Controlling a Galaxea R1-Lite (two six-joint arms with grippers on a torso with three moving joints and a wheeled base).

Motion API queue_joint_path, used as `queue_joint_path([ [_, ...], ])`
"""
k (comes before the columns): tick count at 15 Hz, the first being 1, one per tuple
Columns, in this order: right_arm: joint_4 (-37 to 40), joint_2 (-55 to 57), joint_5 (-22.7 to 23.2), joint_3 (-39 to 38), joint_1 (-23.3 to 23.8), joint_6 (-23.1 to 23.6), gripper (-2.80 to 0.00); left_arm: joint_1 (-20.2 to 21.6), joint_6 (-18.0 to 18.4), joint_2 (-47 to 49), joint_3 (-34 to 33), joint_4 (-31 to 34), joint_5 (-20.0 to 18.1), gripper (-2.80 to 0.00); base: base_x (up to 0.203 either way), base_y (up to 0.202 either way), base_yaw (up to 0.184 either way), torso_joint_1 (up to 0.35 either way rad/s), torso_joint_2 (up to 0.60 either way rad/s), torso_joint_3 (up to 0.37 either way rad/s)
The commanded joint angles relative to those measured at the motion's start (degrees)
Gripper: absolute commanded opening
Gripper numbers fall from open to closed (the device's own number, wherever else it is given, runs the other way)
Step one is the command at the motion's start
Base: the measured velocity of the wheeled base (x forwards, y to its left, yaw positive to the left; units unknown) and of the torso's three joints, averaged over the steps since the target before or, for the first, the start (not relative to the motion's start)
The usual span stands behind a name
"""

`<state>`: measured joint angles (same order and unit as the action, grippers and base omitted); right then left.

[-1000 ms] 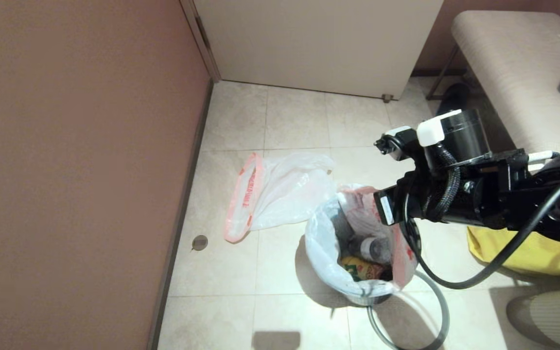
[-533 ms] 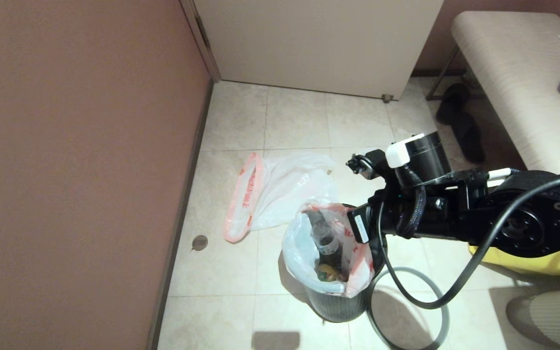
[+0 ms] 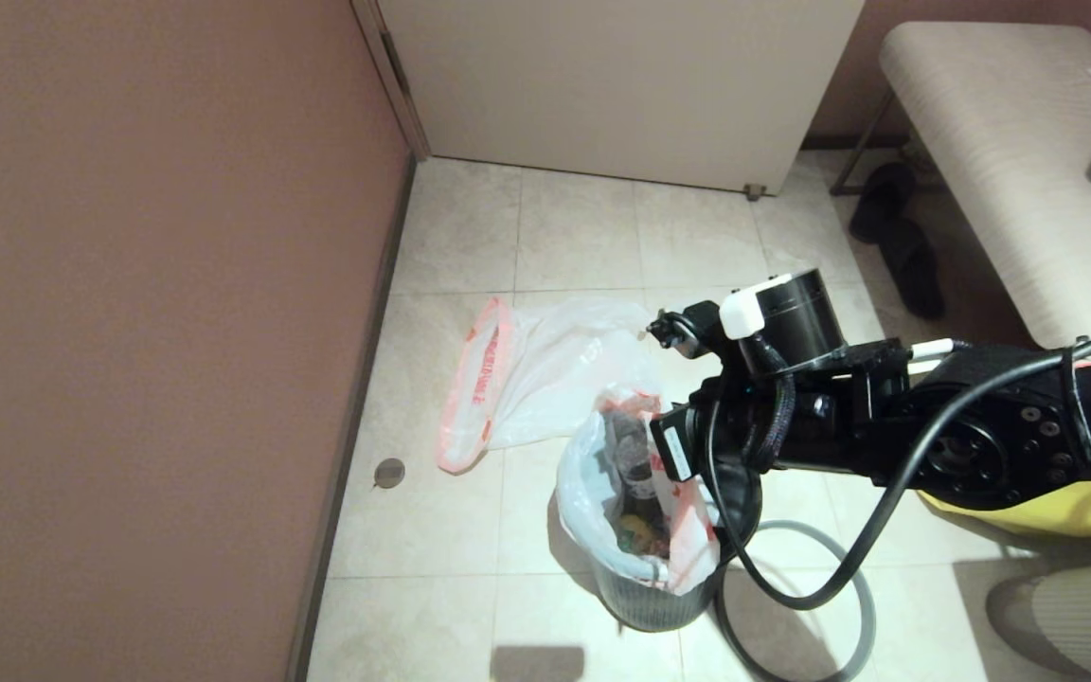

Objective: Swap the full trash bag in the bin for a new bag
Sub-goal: Place the trash bag on the floor

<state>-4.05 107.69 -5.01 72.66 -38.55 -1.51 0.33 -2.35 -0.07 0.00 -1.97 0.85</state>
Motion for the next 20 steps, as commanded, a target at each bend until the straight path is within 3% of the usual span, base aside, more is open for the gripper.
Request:
queue_joint_path([
  [1,0.52,-3.14,0.09,0.89,-1.24,0.57,-2.8,0.02,-0.02,0.07,0.0,-0.04,0.03,-2.8,0.0,0.0,0.0,0.0,0.0,0.0],
  [5,9.22,-10.13,1.94,-0.51,-5.69,-1.37,-2.8,0.02,-0.02,0.07,0.0,-0.05,0.03,-2.8,0.0,0.0,0.0,0.0,0.0,0.0],
  [10,9.58,-8.8,2.33,5.18,-5.91,-1.66,-2.8,0.02,-0.02,0.07,0.0,-0.05,0.03,-2.8,0.0,0.0,0.0,0.0,0.0,0.0],
  [20,10.37,-15.03,2.2,7.05,-4.81,-2.37,-2.8,0.02,-0.02,0.07,0.0,-0.05,0.03,-2.8,0.0,0.0,0.0,0.0,0.0,0.0],
])
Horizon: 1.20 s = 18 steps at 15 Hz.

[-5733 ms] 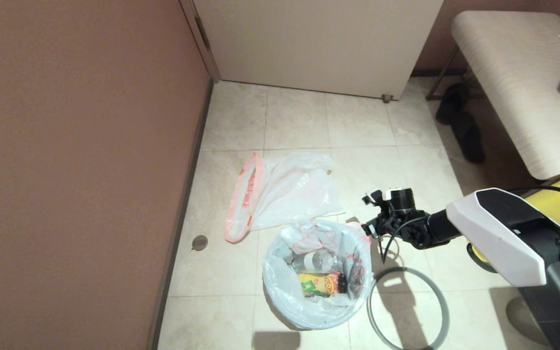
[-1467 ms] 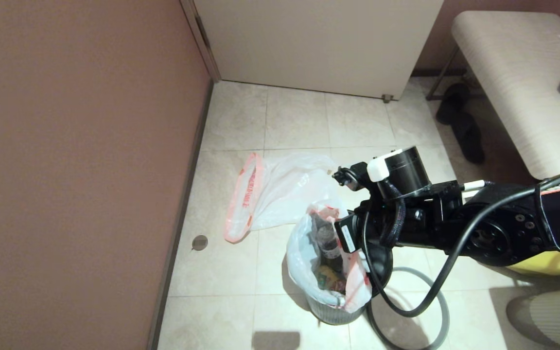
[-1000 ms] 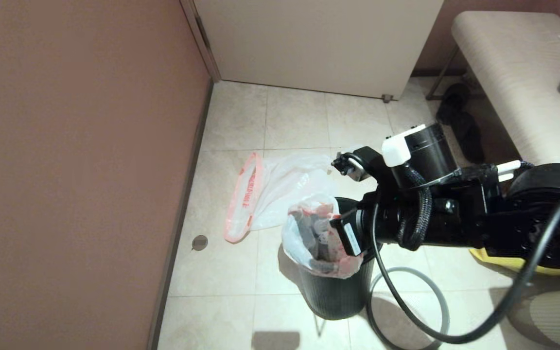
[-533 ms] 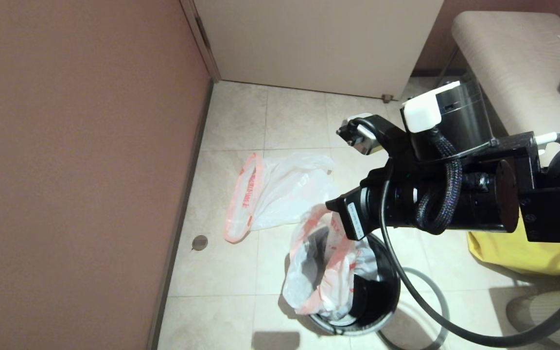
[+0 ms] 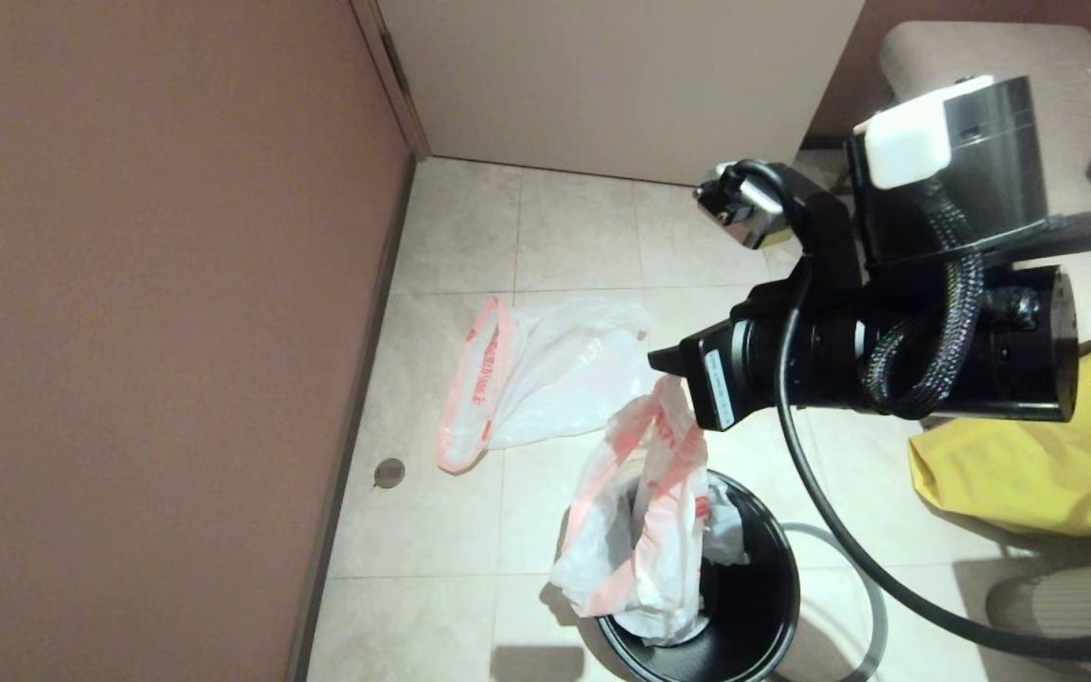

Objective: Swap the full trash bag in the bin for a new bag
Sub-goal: Place the trash bag on the floor

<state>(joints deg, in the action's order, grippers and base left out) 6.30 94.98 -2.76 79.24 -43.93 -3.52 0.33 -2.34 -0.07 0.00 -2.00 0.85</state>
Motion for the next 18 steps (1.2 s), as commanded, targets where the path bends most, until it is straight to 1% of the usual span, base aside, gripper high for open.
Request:
queue_joint_path([
  [1,0.08,-3.91,-0.11,1.29,1.39,-1.7,-2.8,0.02,-0.03,0.07,0.0,-0.02,0.03,-2.8,0.0,0.0,0.0,0.0,0.0,0.0],
  [3,2.32,-7.66,-0.14,3.97,4.3,-3.31,-2.8,0.02,-0.03,0.07,0.0,-0.02,0.03,-2.8,0.0,0.0,0.0,0.0,0.0,0.0],
  [5,7.46,-10.57,-0.06,9.12,7.14,-4.93,-2.8,0.02,-0.03,0.07,0.0,-0.02,0.03,-2.8,0.0,0.0,0.0,0.0,0.0,0.0],
  [8,15.38,-12.45,-0.02,19.01,11.4,-5.98,-2.8,0.02,-0.03,0.07,0.0,-0.02,0.03,-2.8,0.0,0.0,0.0,0.0,0.0,0.0],
  [11,23.39,-11.76,-0.48,31.66,17.16,-5.87,-2.8,0.02,-0.03,0.07,0.0,-0.02,0.03,-2.8,0.0,0.0,0.0,0.0,0.0,0.0],
  [12,25.93,-11.31,-1.58,34.54,20.77,-3.75,-2.8,0.02,-0.03,0.07,0.0,-0.02,0.03,-2.8,0.0,0.0,0.0,0.0,0.0,0.0],
  [13,27.25,-11.01,-5.0,35.09,23.07,0.64,-2.8,0.02,-0.03,0.07,0.0,-0.02,0.03,-2.8,0.0,0.0,0.0,0.0,0.0,0.0],
  [14,27.12,-10.75,-9.85,35.05,24.44,2.66,-2.8,0.02,-0.03,0.07,0.0,-0.02,0.03,-2.8,0.0,0.0,0.0,0.0,0.0,0.0],
  [15,25.48,-10.38,-11.8,35.03,26.79,4.86,-2.8,0.02,-0.03,0.07,0.0,-0.02,0.03,-2.8,0.0,0.0,0.0,0.0,0.0,0.0],
  [16,23.04,-9.86,-12.29,35.02,29.6,7.12,-2.8,0.02,-0.03,0.07,0.0,-0.02,0.03,-2.8,0.0,0.0,0.0,0.0,0.0,0.0],
  [18,13.85,-7.72,-13.82,35.02,33.88,11.72,-2.8,0.02,-0.03,0.07,0.0,-0.02,0.03,-2.8,0.0,0.0,0.0,0.0,0.0,0.0],
])
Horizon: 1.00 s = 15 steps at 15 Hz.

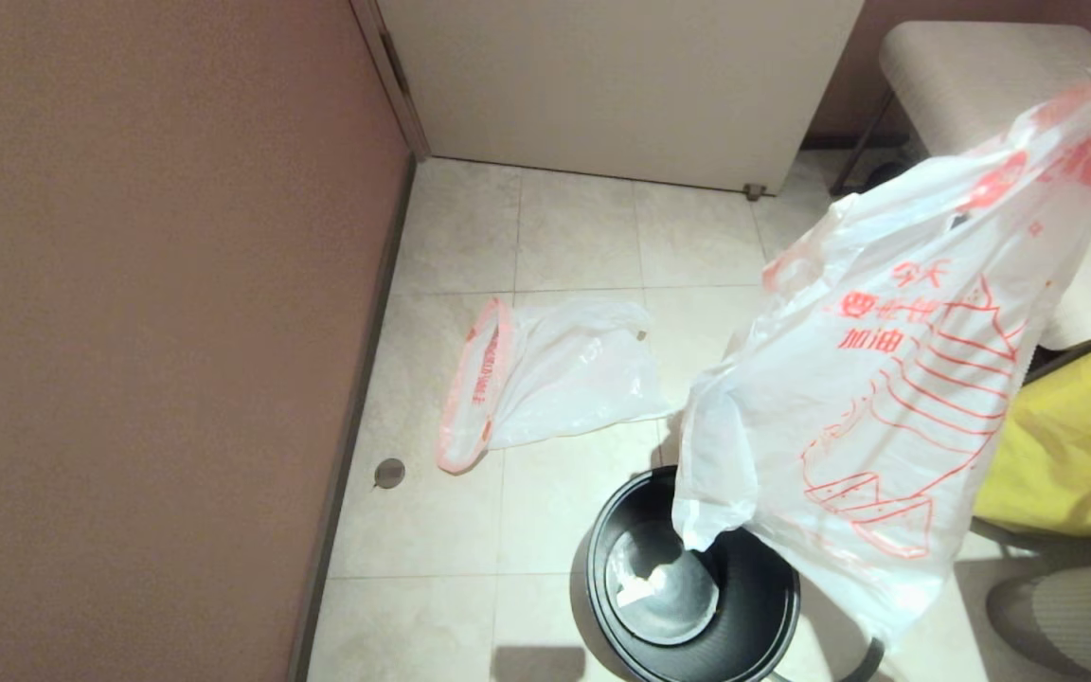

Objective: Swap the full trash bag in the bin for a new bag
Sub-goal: Place the trash bag on the floor

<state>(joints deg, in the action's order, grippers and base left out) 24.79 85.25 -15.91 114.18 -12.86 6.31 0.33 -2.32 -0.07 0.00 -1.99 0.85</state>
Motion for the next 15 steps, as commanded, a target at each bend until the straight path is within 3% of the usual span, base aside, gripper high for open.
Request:
queue_joint_path([
  [1,-9.36,3.22,-1.38,0.08,4.34,4.26,-2.8,0.02,-0.06,0.07,0.0,-0.04,0.03,-2.8,0.0,0.0,0.0,0.0,0.0,0.0],
  [4,-18.75,6.22,-3.05,0.07,6.52,8.23,-2.8,0.02,-0.06,0.07,0.0,-0.04,0.03,-2.8,0.0,0.0,0.0,0.0,0.0,0.0],
  [9,-25.45,14.16,-1.47,-0.25,13.6,8.19,-2.8,0.02,-0.06,0.07,0.0,-0.03,0.03,-2.8,0.0,0.0,0.0,0.0,0.0,0.0],
  [15,-34.26,33.19,1.19,-0.92,19.89,6.89,-2.8,0.02,-0.06,0.07,0.0,-0.04,0.03,-2.8,0.0,0.0,0.0,0.0,0.0,0.0],
])
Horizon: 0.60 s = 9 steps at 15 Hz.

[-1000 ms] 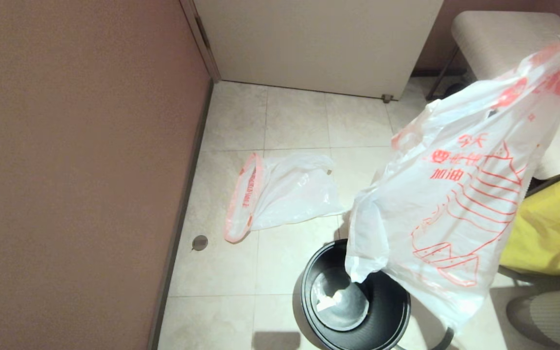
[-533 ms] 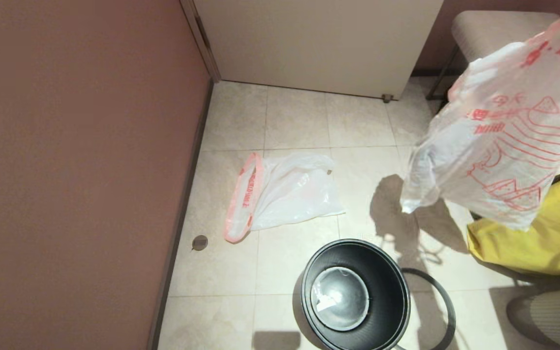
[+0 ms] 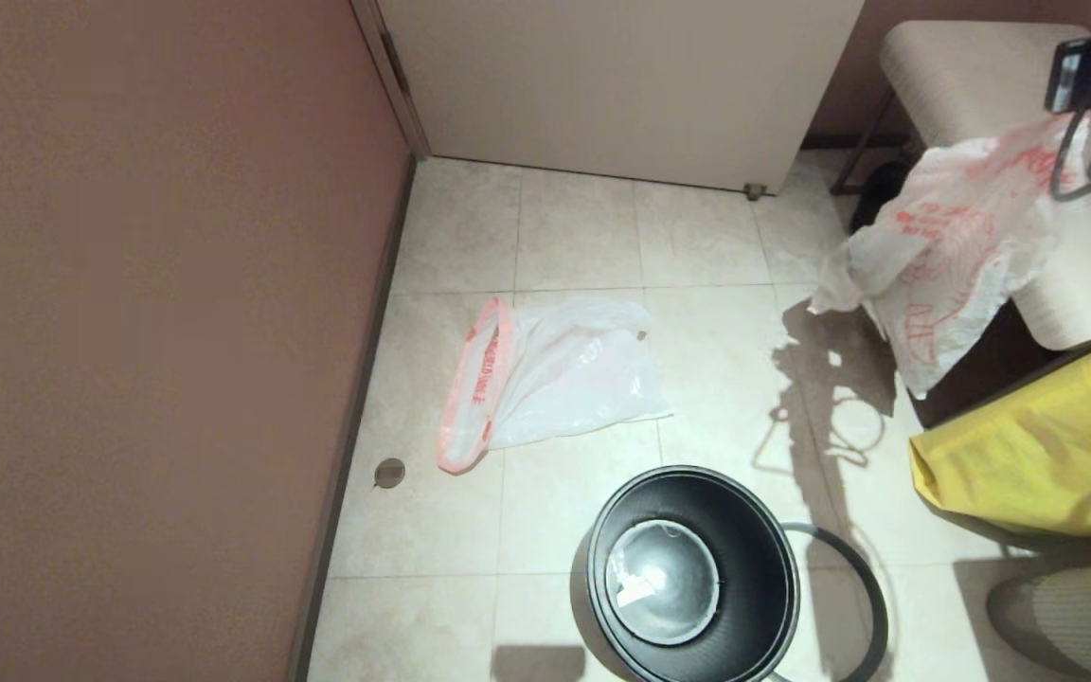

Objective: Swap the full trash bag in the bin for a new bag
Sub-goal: Place the trash bag on the floor

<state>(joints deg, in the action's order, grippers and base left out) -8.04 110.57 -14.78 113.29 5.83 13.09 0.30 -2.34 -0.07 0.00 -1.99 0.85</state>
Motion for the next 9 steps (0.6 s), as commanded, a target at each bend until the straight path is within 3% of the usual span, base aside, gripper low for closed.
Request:
queue_joint_path([
  [1,-3.84,11.51,0.35,-0.02,1.97,0.32,-2.8,0.05,-0.03,0.07,0.0,-0.02,0.03,-2.8,0.0,0.0,0.0,0.0,0.0,0.0],
  [5,-10.82,24.95,0.32,0.01,3.36,2.34,-2.8,0.05,-0.03,0.07,0.0,-0.03,0.03,-2.8,0.0,0.0,0.0,0.0,0.0,0.0],
  [9,-11.75,24.92,0.11,0.0,3.58,2.99,-2.8,0.05,-0.03,0.07,0.0,-0.03,0.03,-2.8,0.0,0.0,0.0,0.0,0.0,0.0],
])
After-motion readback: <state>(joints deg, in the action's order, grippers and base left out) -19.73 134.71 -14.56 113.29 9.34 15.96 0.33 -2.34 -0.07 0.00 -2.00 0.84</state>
